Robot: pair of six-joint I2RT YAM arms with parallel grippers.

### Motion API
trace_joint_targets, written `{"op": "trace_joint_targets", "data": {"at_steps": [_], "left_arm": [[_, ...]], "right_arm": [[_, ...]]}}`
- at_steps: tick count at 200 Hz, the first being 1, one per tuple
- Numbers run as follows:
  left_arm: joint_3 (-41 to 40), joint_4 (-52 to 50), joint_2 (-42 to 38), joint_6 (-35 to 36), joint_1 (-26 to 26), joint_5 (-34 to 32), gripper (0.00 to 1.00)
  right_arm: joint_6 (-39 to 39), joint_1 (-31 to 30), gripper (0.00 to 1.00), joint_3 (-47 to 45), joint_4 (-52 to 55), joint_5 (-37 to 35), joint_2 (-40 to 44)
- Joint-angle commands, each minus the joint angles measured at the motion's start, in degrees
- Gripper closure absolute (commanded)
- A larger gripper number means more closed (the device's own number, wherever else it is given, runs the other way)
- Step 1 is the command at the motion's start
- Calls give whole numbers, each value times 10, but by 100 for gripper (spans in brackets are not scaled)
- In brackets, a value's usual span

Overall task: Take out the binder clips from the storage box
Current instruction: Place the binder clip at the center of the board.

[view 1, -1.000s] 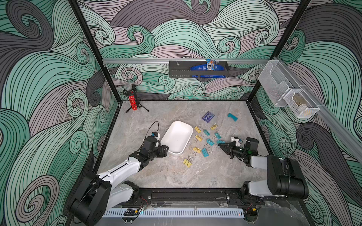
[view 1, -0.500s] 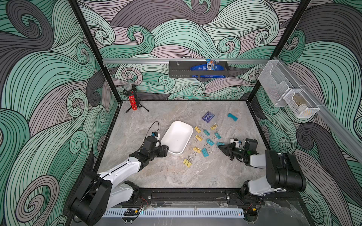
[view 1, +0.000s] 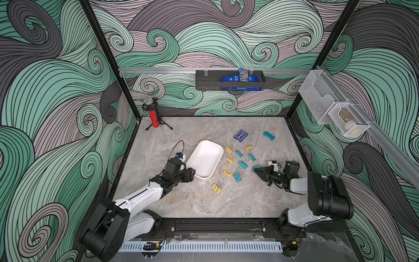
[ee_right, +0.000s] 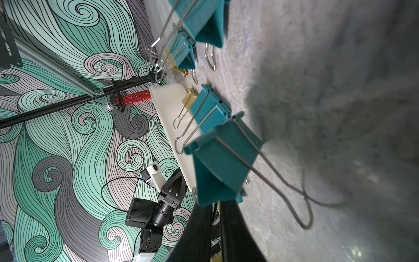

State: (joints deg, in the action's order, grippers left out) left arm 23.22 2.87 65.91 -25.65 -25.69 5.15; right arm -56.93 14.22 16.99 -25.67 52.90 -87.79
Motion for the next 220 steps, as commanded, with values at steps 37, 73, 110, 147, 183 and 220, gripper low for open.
{"op": "trace_joint_targets", "data": {"at_steps": [37, 73, 110, 147, 183, 220], "left_arm": [[12, -4, 2, 11, -2, 5, 30], [13, -6, 0, 11, -2, 6, 30], [11, -9, -5, 11, -2, 3, 30], [13, -15, -9, 12, -2, -2, 30], [11, -18, -18, 11, -2, -7, 29], [10, -23, -26, 9, -2, -7, 28]], "right_arm": [[20, 4, 76, 11, 24, -7, -2], [18, 4, 72, 14, 27, -7, 12], [16, 4, 70, 17, 28, -7, 17], [32, 5, 62, 24, 54, -27, 34], [49, 6, 55, 34, 93, -38, 65], [58, 6, 45, 31, 122, -49, 91]]}}
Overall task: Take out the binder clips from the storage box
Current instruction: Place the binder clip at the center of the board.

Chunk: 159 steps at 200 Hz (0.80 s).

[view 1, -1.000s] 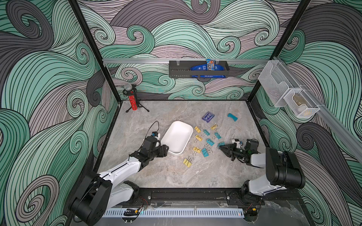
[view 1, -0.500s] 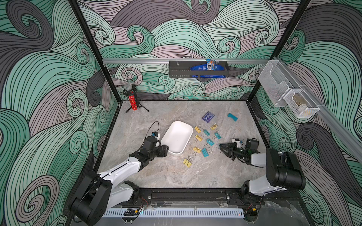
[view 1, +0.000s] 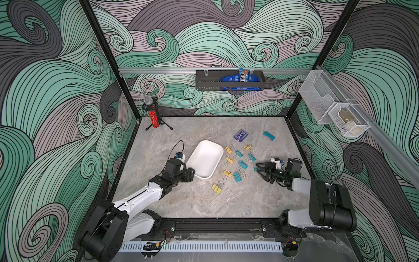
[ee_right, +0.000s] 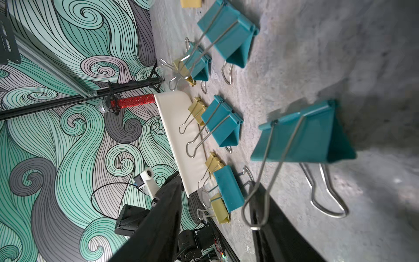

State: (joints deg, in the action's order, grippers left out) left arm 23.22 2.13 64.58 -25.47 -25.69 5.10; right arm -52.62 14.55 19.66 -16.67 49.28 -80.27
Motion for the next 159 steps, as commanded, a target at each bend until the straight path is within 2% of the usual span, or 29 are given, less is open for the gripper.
{"op": "trace_joint_targets", "data": {"at_steps": [1, 16, 54, 80, 159], "left_arm": [[10, -16, -13, 7, -2, -6, 28], [9, -16, -16, 6, -2, -8, 27], [8, -26, -27, 2, -2, -15, 26], [4, -27, -42, -3, -2, -20, 24], [-15, -45, -113, -11, -2, -56, 23]], "right_arm": [[15, 3, 45, 5, 32, -13, 16], [16, 3, 38, 2, 39, -18, 27], [20, 3, 32, -4, 56, -34, 44], [34, 4, 22, -4, 63, -52, 49], [47, 14, 14, 8, 120, -82, 111]]}}
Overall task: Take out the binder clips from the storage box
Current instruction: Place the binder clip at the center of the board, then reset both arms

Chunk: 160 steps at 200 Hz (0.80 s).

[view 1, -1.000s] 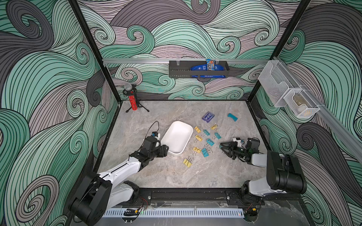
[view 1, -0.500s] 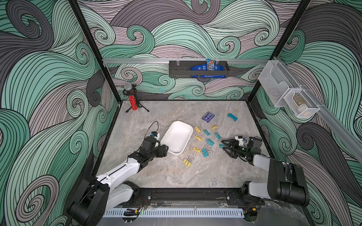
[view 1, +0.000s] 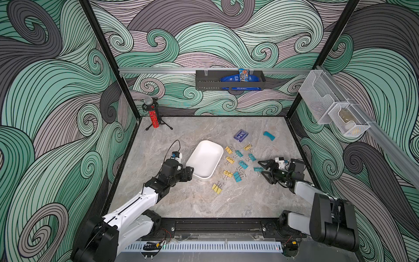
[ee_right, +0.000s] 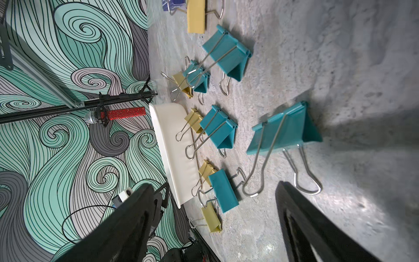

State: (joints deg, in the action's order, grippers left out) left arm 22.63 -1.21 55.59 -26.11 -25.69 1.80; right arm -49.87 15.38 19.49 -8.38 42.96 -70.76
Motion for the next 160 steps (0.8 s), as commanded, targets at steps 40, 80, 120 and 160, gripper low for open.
{"op": "trace_joint_targets", "data": {"at_steps": [40, 80, 120, 160], "left_arm": [[-17, -4, -68, -6, -2, -45, 20], [-13, 12, -122, -3, -2, -82, 19], [-6, 56, -154, 11, -2, -134, 13], [-39, 141, -161, 47, -2, -223, 1]], "right_arm": [[81, 17, 12, 53, 92, -99, 54], [141, 22, 5, 106, 95, -186, 75], [222, 24, 0, 66, -15, -333, 118], [234, 24, 0, -107, -341, -427, 176]]}}
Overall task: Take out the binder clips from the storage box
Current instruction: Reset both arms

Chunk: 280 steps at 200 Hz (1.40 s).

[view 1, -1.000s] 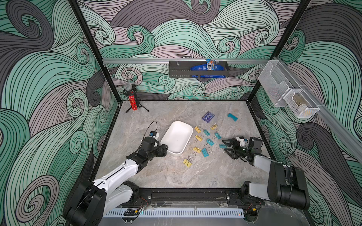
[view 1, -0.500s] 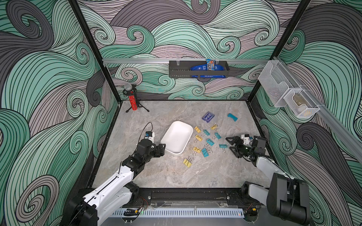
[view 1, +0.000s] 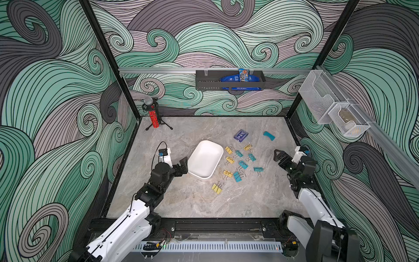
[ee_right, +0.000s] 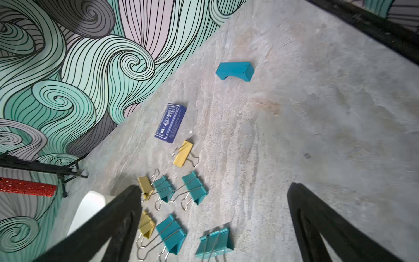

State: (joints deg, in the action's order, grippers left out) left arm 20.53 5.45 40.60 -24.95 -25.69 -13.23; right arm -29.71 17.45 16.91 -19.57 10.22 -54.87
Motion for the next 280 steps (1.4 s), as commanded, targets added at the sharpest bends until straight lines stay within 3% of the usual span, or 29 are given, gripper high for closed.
{"op": "trace_joint_targets", "data": {"at_steps": [1, 26, 48, 57, 72, 103, 114, 130, 141, 152, 174, 182, 198, 209, 228, 251, 280], "left_arm": [[-19, 78, -12, 36, -2, -75, 1], [-61, 163, -21, 83, -2, -160, 1], [-130, 324, -11, 154, -1, -255, 2], [-167, 434, 9, 193, 0, -270, 1], [-197, 561, 78, 230, 9, -296, 1], [-129, 545, 274, 187, 51, -304, 1], [-121, 627, 338, 215, 56, -306, 1], [-126, 759, 403, 285, 64, -257, 2], [-105, 762, 440, 306, 63, -280, 1], [-96, 755, 450, 316, 70, -259, 2], [-134, 848, 479, 276, 125, -198, 1], [-150, 881, 483, 254, 146, -178, 2], [-152, 830, 460, 224, 170, -123, 1], [-138, 798, 470, 213, 181, -111, 1], [-107, 814, 514, 240, 184, -83, 1], [-76, 699, 486, 204, 220, -14, 2], [-96, 770, 505, 218, 222, -5, 1]], "right_arm": [[33, 3, 0, -85, -236, -101, 17], [86, 2, 0, -103, -318, -124, -20], [93, 0, 0, -92, -342, -140, -87], [95, -13, 0, -98, -385, -152, -123], [109, -45, 0, -97, -458, -184, -185], [187, -103, 0, -36, -423, -232, -230], [218, -123, 0, -38, -451, -257, -239], [240, -139, 0, -58, -525, -276, -264], [249, -149, 0, -89, -623, -291, -297], [264, -162, 0, -87, -609, -296, -292], [270, -168, 0, -73, -604, -295, -320], [274, -168, 0, -80, -660, -295, -346], [281, -176, 0, -66, -597, -296, -328], [285, -177, 0, -66, -629, -297, -346], [284, -177, 0, -57, -595, -295, -338], [285, -177, 0, -57, -598, -295, -338], [286, -177, 0, -60, -607, -296, -341]]}}
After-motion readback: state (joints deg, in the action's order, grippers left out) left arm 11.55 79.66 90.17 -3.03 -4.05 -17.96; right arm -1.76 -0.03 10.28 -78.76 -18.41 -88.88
